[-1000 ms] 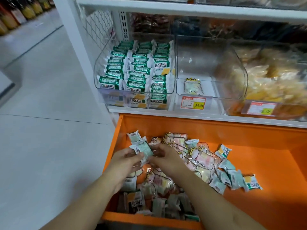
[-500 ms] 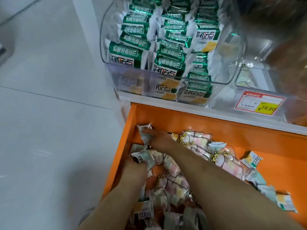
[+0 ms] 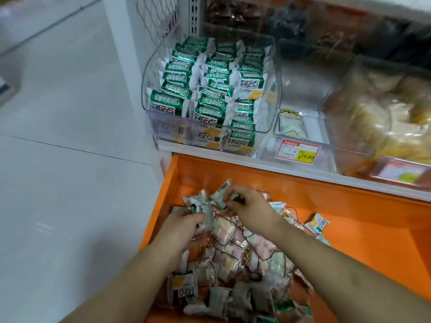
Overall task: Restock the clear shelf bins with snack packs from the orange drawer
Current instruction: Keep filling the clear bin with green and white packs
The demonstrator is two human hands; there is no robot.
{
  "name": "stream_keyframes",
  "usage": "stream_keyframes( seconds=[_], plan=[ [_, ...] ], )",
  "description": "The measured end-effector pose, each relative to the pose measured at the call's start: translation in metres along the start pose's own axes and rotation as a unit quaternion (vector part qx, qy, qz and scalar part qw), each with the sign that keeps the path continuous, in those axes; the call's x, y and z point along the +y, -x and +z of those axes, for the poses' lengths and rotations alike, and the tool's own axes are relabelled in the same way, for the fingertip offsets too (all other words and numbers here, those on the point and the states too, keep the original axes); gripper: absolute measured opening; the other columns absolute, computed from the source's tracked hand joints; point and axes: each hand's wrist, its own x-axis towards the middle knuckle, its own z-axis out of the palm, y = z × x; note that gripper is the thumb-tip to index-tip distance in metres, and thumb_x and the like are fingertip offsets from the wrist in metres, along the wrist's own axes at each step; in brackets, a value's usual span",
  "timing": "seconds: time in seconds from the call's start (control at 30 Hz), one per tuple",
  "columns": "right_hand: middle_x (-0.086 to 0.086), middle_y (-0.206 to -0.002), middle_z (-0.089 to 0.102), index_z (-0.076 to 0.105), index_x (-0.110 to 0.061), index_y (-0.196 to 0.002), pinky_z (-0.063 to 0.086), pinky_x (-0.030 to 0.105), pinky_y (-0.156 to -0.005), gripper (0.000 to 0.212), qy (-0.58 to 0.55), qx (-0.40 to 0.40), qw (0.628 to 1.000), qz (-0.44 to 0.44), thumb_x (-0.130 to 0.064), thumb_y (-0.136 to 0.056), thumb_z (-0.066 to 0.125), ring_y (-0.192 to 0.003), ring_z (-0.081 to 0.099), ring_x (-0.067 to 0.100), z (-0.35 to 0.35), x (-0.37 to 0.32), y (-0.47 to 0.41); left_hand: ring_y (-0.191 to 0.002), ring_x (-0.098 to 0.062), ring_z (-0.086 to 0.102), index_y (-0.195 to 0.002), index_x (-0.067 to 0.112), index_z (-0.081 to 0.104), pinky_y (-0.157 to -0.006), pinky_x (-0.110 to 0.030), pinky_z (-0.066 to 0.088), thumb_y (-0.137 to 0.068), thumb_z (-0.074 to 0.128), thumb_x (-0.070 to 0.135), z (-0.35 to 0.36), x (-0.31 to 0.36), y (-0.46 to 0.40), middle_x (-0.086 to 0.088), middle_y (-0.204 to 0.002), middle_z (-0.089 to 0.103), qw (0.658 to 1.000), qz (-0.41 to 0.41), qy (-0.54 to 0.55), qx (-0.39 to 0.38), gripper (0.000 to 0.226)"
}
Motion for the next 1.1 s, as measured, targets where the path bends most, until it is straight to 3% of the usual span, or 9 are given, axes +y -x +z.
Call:
stream_keyframes(
  seconds=[0.2,0.3,0.37,0.43,0.53,0.63,0.73,0.93,1.1],
  plan=[
    [-0.012,-0.112,0.068,0.05,-0.049,-0.131,0.059,0.04,-0.067,0.051,0.02,0.039,0.998,-0.049,-0.015,-0.098,0.071,-0.08,0.071,0.026,-0.059,-0.06,0.081,-0.093,-0.046,0.075,-0.106,0.01,0.059,-0.079,-0.055,0.065,-0.096,0.074,0.013,0.014,0.048,0.078,-0.011,-0.112,0.062,0.995,0.048,-0.025,-0.079,0.018],
    [-0.008,-0.108,0.07,0.036,-0.052,-0.141,0.059,0.044,-0.065,0.065,-0.016,0.075,0.997,-0.028,-0.025,-0.097,0.074,-0.075,0.072,0.024,-0.086,-0.085,0.116,-0.087,-0.03,0.072,-0.114,0.015,0.061,-0.087,-0.05,0.063,-0.085,0.086,0.033,0.016,0.073,0.109,-0.014,-0.117,0.067,0.983,0.115,-0.117,-0.085,0.042],
    [-0.012,-0.1,0.067,0.037,-0.049,-0.142,0.056,0.037,-0.06,0.066,-0.044,0.101,0.993,-0.035,-0.024,-0.095,0.076,-0.069,0.068,0.017,-0.098,-0.097,0.135,-0.096,-0.026,0.071,-0.108,0.021,0.066,-0.093,-0.048,0.059,-0.069,0.092,0.05,0.016,0.088,0.131,-0.006,-0.111,0.071,0.964,0.161,-0.191,-0.092,0.055],
    [-0.014,-0.1,0.065,0.047,-0.046,-0.137,0.056,0.035,-0.06,0.06,-0.058,0.131,0.989,-0.048,-0.024,-0.092,0.079,-0.07,0.065,0.016,-0.102,-0.105,0.148,-0.086,-0.023,0.067,-0.107,0.018,0.069,-0.081,-0.04,0.054,-0.06,0.095,0.053,0.016,0.099,0.145,-0.004,-0.098,0.074,0.955,0.183,-0.203,-0.12,0.064],
    [0.0,-0.105,0.063,0.061,-0.043,-0.126,0.057,0.042,-0.069,0.049,-0.106,0.147,0.981,-0.068,-0.022,-0.089,0.084,-0.087,0.066,0.03,-0.104,-0.115,0.155,-0.076,-0.02,0.058,-0.102,0.01,0.069,-0.073,-0.037,0.045,-0.069,0.096,0.037,0.015,0.107,0.159,-0.004,-0.082,0.073,0.948,0.196,-0.166,-0.186,0.051],
    [-0.02,-0.1,0.064,0.064,-0.047,-0.121,0.056,0.027,-0.071,0.048,-0.14,0.14,0.974,-0.107,-0.013,-0.091,0.081,-0.087,0.067,0.008,-0.107,-0.124,0.156,-0.077,-0.024,0.055,-0.096,0.01,0.069,-0.073,-0.039,0.042,-0.07,0.093,0.029,0.015,0.115,0.159,-0.007,-0.08,0.068,0.947,0.213,-0.104,-0.216,0.04],
    [-0.021,-0.106,0.069,0.064,-0.049,-0.123,0.062,0.036,-0.077,0.05,-0.163,0.131,0.972,-0.11,-0.011,-0.094,0.078,-0.095,0.07,0.009,-0.115,-0.128,0.149,-0.082,-0.026,0.055,-0.099,0.005,0.066,-0.07,-0.039,0.041,-0.078,0.082,0.023,0.021,0.127,0.16,-0.005,-0.074,0.068,0.945,0.223,-0.063,-0.233,0.033],
    [-0.001,-0.114,0.075,0.065,-0.038,-0.12,0.064,0.048,-0.079,0.047,-0.222,0.102,0.964,-0.106,-0.001,-0.093,0.076,-0.081,0.074,0.021,-0.129,-0.129,0.131,-0.085,-0.028,0.06,-0.095,0.015,0.072,-0.075,-0.042,0.044,-0.07,0.093,0.027,0.021,0.139,0.146,-0.007,-0.085,0.073,0.949,0.234,-0.092,-0.189,0.035],
    [-0.012,-0.113,0.073,0.067,-0.039,-0.122,0.059,0.031,-0.079,0.053,-0.16,0.186,0.96,-0.137,0.002,-0.091,0.076,-0.1,0.071,0.008,-0.139,-0.127,0.123,-0.095,-0.022,0.074,-0.101,0.043,0.071,-0.093,-0.044,0.058,-0.07,0.095,0.033,0.027,0.145,0.136,0.002,-0.1,0.079,0.95,0.267,-0.142,-0.083,0.041]
  ],
)
